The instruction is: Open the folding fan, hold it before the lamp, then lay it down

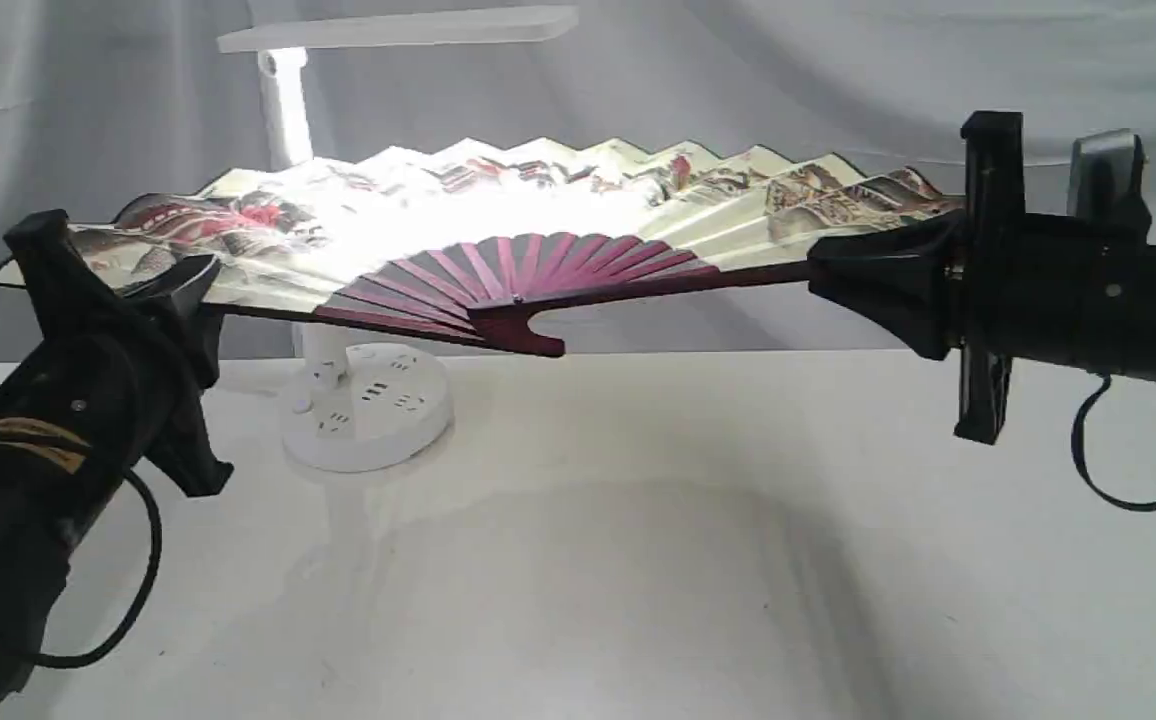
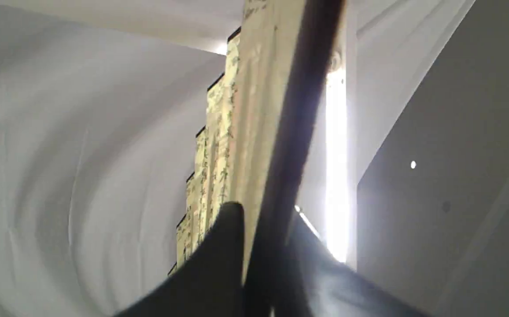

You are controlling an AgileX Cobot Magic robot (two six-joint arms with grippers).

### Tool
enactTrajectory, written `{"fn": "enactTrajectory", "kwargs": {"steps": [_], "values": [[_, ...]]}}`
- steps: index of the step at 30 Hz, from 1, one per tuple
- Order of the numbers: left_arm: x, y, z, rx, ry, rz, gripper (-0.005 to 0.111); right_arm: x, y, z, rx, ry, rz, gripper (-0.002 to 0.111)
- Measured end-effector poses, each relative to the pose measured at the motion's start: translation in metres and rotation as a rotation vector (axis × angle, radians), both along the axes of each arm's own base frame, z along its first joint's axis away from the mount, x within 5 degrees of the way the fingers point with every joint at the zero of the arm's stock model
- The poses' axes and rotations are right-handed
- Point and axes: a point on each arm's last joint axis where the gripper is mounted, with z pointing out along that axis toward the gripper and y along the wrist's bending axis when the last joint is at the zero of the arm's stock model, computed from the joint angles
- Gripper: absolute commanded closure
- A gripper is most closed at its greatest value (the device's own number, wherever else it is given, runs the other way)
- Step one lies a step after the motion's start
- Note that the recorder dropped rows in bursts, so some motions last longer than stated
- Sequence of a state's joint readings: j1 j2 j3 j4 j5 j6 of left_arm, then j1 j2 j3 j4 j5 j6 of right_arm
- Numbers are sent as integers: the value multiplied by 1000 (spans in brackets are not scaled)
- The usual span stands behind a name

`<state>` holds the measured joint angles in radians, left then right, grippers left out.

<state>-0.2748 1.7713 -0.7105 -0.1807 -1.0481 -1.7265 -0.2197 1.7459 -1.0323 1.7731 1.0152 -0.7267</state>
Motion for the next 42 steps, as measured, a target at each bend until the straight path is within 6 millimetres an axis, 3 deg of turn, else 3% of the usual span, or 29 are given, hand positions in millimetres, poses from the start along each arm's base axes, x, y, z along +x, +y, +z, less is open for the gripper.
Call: {"fn": "enactTrajectory", "kwargs": {"steps": [5, 15, 21, 42], "values": [[-2, 1, 9, -5, -16, 2, 107, -1, 1, 4, 1, -7, 2, 108], [-6, 2, 24, -38, -64, 3, 107, -17, 5, 42, -40, -109, -22, 108], [-8, 3, 31, -49, -90, 0, 107, -23, 7, 55, -49, -145, -26, 108], [-8, 2, 29, -59, -65, 4, 107, -23, 6, 56, -61, -153, -32, 108]]}}
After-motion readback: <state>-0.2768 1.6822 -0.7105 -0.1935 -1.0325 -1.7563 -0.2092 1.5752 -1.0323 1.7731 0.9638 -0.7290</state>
